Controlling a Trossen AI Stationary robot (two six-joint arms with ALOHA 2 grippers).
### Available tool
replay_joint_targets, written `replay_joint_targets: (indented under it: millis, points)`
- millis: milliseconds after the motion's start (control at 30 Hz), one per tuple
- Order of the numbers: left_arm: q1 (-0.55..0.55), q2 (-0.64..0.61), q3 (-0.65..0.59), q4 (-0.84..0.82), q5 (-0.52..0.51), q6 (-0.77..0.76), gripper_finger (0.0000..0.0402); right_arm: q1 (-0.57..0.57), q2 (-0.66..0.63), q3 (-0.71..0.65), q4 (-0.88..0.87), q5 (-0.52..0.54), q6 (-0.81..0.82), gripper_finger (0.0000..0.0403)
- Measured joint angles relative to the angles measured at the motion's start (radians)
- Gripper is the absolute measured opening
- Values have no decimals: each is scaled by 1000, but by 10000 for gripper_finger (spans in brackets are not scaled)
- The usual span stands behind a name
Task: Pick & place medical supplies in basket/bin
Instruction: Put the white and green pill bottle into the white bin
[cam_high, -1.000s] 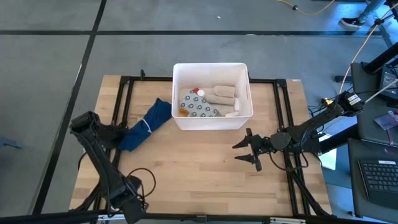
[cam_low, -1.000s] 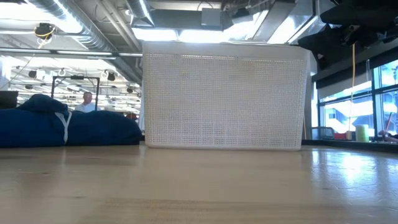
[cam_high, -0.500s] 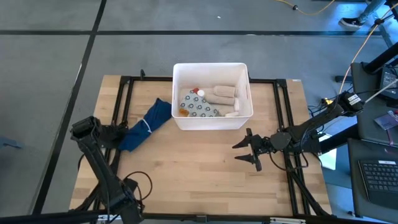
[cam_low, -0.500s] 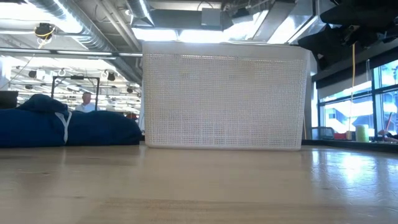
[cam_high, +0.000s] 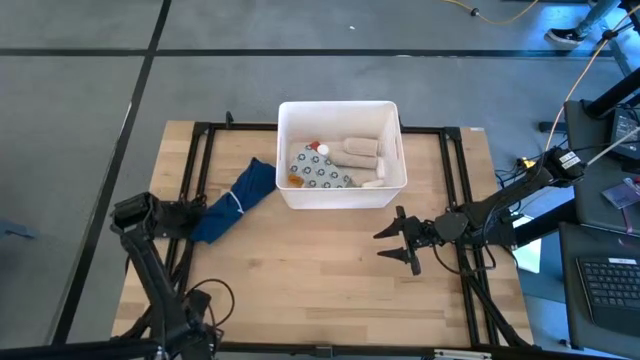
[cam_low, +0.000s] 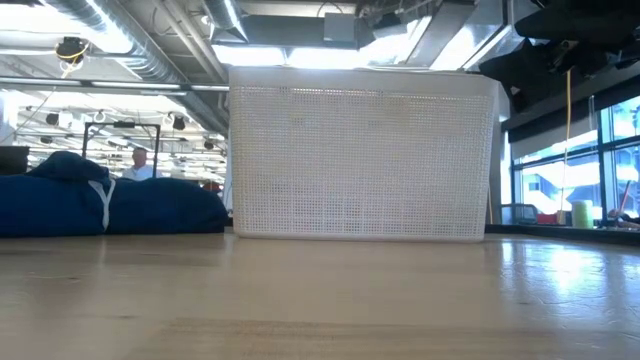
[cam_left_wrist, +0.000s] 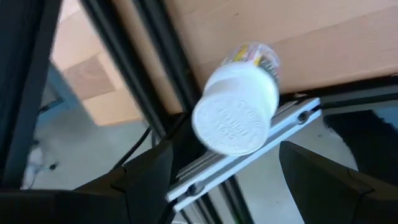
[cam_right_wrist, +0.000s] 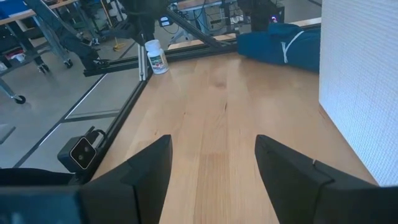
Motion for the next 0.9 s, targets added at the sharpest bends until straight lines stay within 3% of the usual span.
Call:
replay_joint_targets:
  millis: [133, 900]
  points:
    - [-3, 4, -1, 0, -55, 18, 288, 0, 0, 0, 0, 0, 0, 232]
    - [-18, 5, -72, 64, -55, 39, 288, 0, 0, 0, 0, 0, 0, 232]
